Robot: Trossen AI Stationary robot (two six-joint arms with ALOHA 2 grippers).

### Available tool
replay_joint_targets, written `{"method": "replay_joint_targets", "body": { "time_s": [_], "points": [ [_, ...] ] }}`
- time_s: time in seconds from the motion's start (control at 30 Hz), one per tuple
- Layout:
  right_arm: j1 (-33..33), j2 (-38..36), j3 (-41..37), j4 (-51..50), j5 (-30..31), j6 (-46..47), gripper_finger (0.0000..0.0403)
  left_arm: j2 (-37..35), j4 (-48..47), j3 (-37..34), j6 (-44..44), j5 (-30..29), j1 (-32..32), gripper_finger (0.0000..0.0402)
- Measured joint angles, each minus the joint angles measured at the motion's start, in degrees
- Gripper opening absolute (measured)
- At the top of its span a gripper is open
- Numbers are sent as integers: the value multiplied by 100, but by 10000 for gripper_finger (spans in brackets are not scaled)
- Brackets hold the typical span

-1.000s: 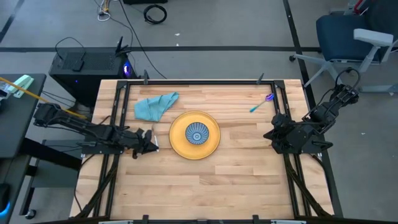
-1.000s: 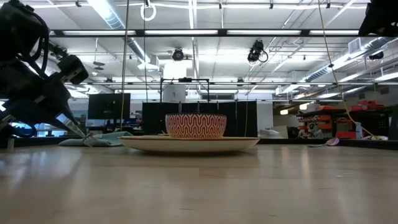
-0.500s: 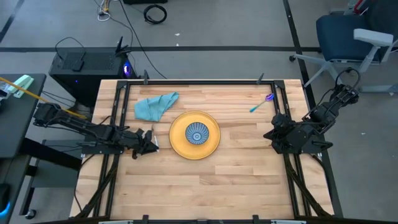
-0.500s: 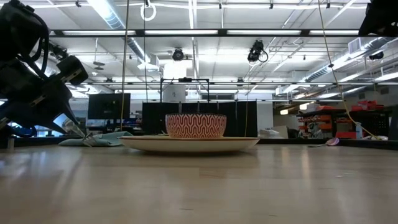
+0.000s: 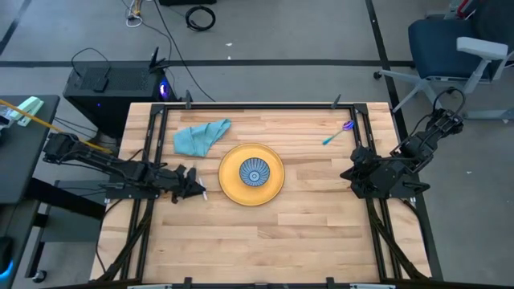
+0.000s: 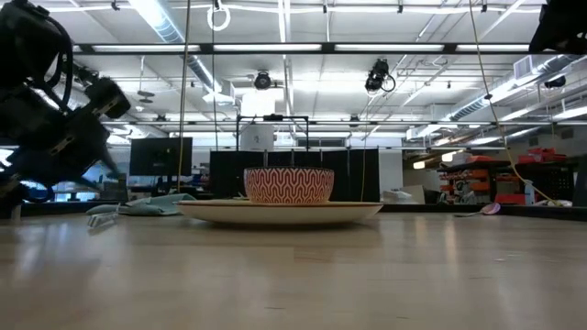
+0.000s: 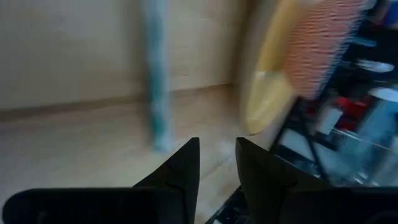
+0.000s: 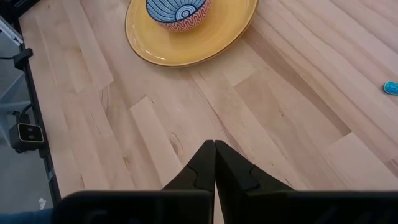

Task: Set table place
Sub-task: Put the blue fork to the left of the yellow plate

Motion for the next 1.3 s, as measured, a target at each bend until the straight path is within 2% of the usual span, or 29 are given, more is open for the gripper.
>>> {"method": "replay_joint_targets", "body": {
  "time_s": [0.1, 0.27, 0.37, 0.5, 0.57, 0.67, 0.77, 0.9, 0.97, 1.13, 1.3],
  "points": [
    [0, 0, 0, -1, 0, 0, 12, -7, 525, 103, 466, -502, 2, 101],
    [0, 0, 0, -1, 0, -30, 12, -3, 183, 649, 1237, -819, 52, 80],
    [0, 0, 0, -1, 0, -35, 12, 15, -711, 1188, 1756, -929, 141, 64],
    [0, 0, 0, -1, 0, -24, 12, 222, -2657, 2233, 2360, -1174, 257, 35],
    [0, 0, 0, -3, 0, -7, 12, 476, -3341, 2791, 2681, -1245, 335, 18],
    [0, 0, 0, -1, 0, -4, 12, 990, -4159, 3552, 3111, -1255, 458, 6],
    [0, 0, 0, -1, -1, -4, 12, 1663, -4889, 4193, 3232, -1185, 612, 13],
    [0, 0, 0, -1, 0, 32, 12, 2713, -6378, 4897, 2298, -605, 915, 16],
    [0, 0, 0, -1, -2, 103, 12, 3250, -6902, 5160, 2180, -337, 1030, 11],
    [0, 2, 0, -1, 0, 115, 12, 4334, -7064, 5715, 2288, -162, 1149, 6],
    [0, 0, 0, -1, -64, 105, 12, 5024, -7085, 6208, 2455, -159, 1201, 32]
  ]
}}
